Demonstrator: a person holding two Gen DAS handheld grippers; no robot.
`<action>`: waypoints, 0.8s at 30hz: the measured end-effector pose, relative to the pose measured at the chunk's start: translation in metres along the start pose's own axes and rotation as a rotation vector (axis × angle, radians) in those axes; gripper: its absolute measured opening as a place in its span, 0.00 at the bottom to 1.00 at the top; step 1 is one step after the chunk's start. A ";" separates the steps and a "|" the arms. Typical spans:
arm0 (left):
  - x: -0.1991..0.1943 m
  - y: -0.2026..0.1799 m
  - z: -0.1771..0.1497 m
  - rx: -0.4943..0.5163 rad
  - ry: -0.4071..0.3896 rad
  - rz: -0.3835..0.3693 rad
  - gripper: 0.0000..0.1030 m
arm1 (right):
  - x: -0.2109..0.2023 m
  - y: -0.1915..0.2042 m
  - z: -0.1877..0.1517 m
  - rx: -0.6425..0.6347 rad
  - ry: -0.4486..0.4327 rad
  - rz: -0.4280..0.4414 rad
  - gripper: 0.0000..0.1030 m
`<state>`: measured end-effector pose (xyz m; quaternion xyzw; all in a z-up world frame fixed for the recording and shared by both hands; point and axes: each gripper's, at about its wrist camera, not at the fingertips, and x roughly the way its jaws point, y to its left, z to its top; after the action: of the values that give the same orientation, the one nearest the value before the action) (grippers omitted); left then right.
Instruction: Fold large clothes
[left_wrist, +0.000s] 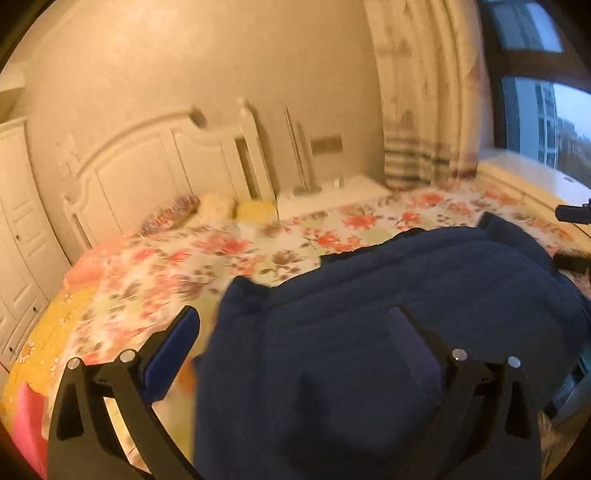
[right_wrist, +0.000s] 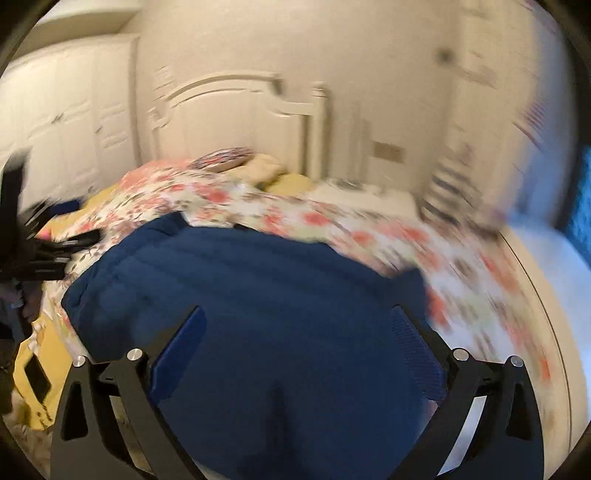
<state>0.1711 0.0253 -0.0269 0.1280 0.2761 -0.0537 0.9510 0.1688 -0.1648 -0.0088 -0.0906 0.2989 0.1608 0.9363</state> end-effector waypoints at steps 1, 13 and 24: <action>0.019 -0.004 0.008 -0.005 0.041 0.010 0.98 | 0.021 0.007 0.011 -0.002 0.035 -0.008 0.94; 0.147 -0.004 -0.020 -0.099 0.284 0.005 0.98 | 0.141 -0.015 -0.002 0.079 0.326 0.049 0.95; 0.154 -0.006 -0.020 -0.114 0.285 0.015 0.98 | 0.188 0.019 0.031 -0.053 0.334 -0.048 0.62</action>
<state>0.2894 0.0205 -0.1279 0.0824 0.4097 -0.0123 0.9084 0.3236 -0.0926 -0.0957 -0.1477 0.4437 0.1290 0.8744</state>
